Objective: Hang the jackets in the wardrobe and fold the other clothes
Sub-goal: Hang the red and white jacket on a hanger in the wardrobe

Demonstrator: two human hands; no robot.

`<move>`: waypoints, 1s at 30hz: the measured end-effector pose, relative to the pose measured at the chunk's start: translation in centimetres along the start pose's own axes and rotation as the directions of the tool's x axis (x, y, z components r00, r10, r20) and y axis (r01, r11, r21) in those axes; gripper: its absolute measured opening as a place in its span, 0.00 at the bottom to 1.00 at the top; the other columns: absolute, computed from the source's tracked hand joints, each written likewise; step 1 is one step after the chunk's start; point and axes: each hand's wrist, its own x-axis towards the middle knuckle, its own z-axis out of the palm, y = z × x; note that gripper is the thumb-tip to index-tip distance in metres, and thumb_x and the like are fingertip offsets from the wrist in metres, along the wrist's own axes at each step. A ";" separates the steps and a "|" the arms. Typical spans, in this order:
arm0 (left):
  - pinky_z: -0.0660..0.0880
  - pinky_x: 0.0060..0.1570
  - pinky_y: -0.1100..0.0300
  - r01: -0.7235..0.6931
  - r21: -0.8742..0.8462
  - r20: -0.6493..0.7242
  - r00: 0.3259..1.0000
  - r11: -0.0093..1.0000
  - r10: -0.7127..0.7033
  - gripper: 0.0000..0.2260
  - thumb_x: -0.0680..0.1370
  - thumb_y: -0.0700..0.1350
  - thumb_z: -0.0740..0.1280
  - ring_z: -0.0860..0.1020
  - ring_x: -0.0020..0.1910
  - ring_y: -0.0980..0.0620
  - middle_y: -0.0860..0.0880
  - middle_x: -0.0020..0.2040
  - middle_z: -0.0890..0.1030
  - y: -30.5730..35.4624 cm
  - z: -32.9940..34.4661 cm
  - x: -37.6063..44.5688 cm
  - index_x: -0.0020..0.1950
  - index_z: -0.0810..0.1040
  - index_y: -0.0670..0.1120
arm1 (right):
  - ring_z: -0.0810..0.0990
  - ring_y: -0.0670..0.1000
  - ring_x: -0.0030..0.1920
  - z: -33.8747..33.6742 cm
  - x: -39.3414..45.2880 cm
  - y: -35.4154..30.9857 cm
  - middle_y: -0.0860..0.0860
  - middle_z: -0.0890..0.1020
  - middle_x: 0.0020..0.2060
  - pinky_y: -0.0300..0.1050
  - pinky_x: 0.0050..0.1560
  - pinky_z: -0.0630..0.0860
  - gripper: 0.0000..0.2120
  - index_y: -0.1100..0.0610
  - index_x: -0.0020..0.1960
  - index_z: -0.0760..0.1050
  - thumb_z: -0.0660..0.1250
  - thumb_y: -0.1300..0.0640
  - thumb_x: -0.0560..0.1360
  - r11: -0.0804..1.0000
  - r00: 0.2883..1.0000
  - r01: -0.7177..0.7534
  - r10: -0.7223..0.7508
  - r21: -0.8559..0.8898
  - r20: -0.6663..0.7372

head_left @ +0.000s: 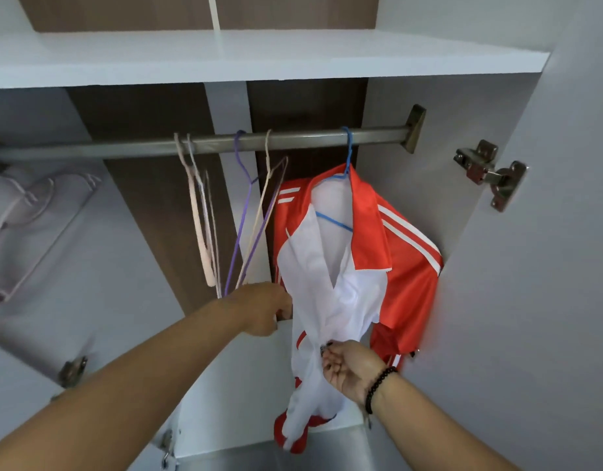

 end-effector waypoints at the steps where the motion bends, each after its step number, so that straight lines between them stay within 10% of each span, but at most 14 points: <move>1: 0.76 0.54 0.61 -0.026 -0.134 0.000 1.000 0.991 0.026 0.15 0.75 0.45 0.71 0.77 0.55 0.52 0.52 0.61 0.77 0.0 0.8 -0.1 0.62 0.78 0.48 | 0.71 0.47 0.21 0.7 0.3 -0.1 0.55 0.74 0.25 0.33 0.20 0.70 0.13 0.61 0.38 0.70 0.56 0.68 0.80 1.000 1.000 0.007 -0.007 0.017 -0.003; 7: 0.77 0.52 0.59 0.017 -0.509 -0.095 0.993 0.861 -0.076 0.18 0.71 0.56 0.74 0.79 0.51 0.53 0.53 0.53 0.81 1.1 6.1 1.1 0.56 0.78 0.50 | 0.71 0.46 0.22 3.3 0.9 -1.1 0.55 0.74 0.29 0.34 0.20 0.70 0.13 0.63 0.38 0.72 0.57 0.67 0.79 0.999 0.999 0.052 -0.052 0.007 -0.015; 12: 0.72 0.41 0.65 0.034 -0.541 -0.236 0.953 0.840 -0.190 0.10 0.73 0.50 0.72 0.79 0.43 0.52 0.50 0.42 0.81 2.0 7.8 2.1 0.40 0.71 0.51 | 0.69 0.46 0.20 3.7 0.9 -2.2 0.54 0.73 0.25 0.33 0.22 0.71 0.13 0.63 0.36 0.72 0.57 0.68 0.79 0.993 0.996 0.073 -0.078 -0.095 -0.046; 18: 0.69 0.36 0.64 0.173 -0.485 -0.224 0.923 0.858 -0.312 0.09 0.74 0.50 0.71 0.76 0.41 0.54 0.53 0.44 0.80 2.1 8.8 1.9 0.44 0.71 0.54 | 0.64 0.47 0.25 4.3 1.9 -3.3 0.54 0.71 0.24 0.33 0.21 0.66 0.13 0.63 0.36 0.70 0.54 0.70 0.77 0.983 0.986 0.109 -0.127 -0.151 -0.111; 30: 0.77 0.56 0.58 0.347 -0.419 -0.013 0.922 0.839 -0.387 0.07 0.77 0.50 0.68 0.76 0.46 0.54 0.54 0.46 0.76 -1.0 11.5 -1.4 0.49 0.70 0.54 | 0.74 0.46 0.23 7.2 -1.1 -8.7 0.56 0.74 0.28 0.37 0.25 0.70 0.10 0.58 0.44 0.69 0.56 0.72 0.77 0.799 0.830 0.555 -0.551 -0.231 0.089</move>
